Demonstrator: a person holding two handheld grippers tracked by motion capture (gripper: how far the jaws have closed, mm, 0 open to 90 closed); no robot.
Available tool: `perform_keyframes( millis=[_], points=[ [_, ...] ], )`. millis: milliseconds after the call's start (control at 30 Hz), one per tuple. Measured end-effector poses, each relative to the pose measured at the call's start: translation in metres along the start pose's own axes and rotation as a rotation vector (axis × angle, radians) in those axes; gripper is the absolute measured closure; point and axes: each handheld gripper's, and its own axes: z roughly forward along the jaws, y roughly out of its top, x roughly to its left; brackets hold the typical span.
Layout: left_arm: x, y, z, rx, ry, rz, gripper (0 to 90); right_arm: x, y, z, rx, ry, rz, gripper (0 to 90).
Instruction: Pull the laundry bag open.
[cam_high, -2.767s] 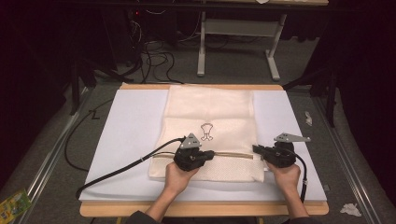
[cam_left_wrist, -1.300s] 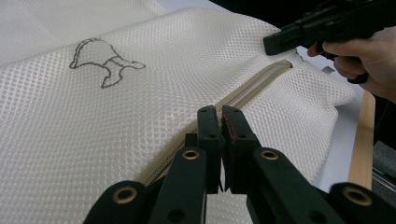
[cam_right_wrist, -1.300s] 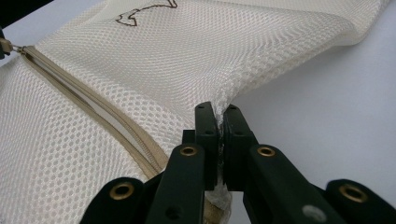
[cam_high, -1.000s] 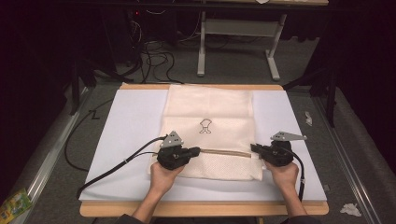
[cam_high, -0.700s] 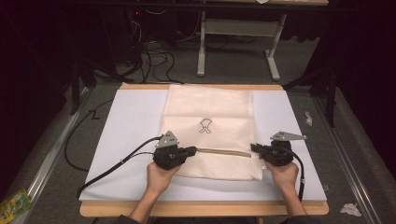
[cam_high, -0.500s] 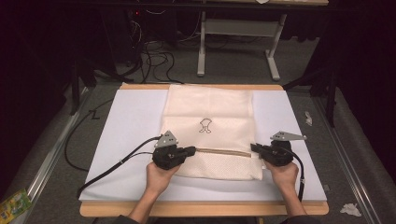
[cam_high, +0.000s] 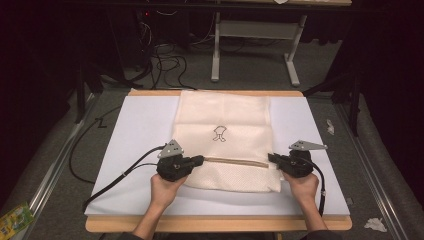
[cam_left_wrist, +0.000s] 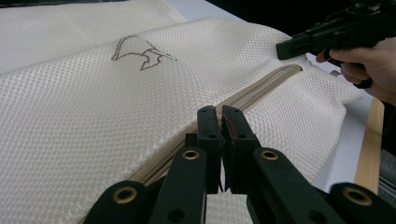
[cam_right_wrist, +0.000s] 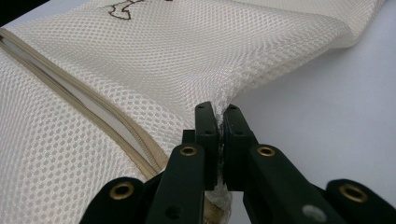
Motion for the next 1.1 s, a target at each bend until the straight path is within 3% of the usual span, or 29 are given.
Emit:
perform_keyframes(
  millis=[500,1100],
  points=[
    [0.009,-0.001,-0.013,-0.028,0.009,-0.029,87.1,-0.002,0.0,-0.001,0.008,-0.01,0.01,88.2],
    [0.012,-0.002,-0.021,-0.037,0.018,-0.023,87.1,0.001,0.002,0.002,0.002,0.001,0.0,88.2]
  ],
)
